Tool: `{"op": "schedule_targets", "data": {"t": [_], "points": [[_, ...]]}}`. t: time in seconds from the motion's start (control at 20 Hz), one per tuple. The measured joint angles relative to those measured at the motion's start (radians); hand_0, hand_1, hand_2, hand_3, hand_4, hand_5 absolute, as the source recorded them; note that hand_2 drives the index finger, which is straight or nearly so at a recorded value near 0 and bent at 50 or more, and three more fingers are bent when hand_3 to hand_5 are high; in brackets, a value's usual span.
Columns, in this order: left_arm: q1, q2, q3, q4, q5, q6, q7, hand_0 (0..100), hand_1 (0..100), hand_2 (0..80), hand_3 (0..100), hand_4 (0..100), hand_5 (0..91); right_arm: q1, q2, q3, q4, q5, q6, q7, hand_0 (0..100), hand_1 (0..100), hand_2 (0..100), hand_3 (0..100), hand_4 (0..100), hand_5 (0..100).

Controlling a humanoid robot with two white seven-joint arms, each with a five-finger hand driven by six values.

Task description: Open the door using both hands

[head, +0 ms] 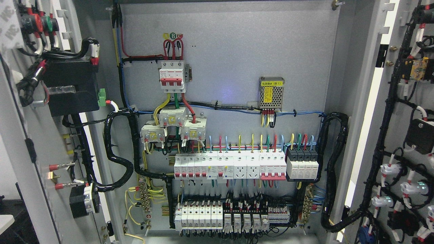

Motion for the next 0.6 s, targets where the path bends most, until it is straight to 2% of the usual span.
{"op": "schedule_targets", "data": {"t": [0.2,0.6], "points": [[0.025,0.000,-0.028,-0.033,0.001,-0.002,-0.004,0,0,0.0,0,3,0.0,0.035,-0.011,-0.039,0.016,0.014,-0.032,-0.031,0,0,0,0,0,0],[0.186,0.024,-0.103,-0.292,0.020,-0.018,-0.059,0,0,0.0,0,3,0.0,0.115,-0.053,-0.102,0.033,0.065,-0.072,-0.112,0,0,0,0,0,0]]}}
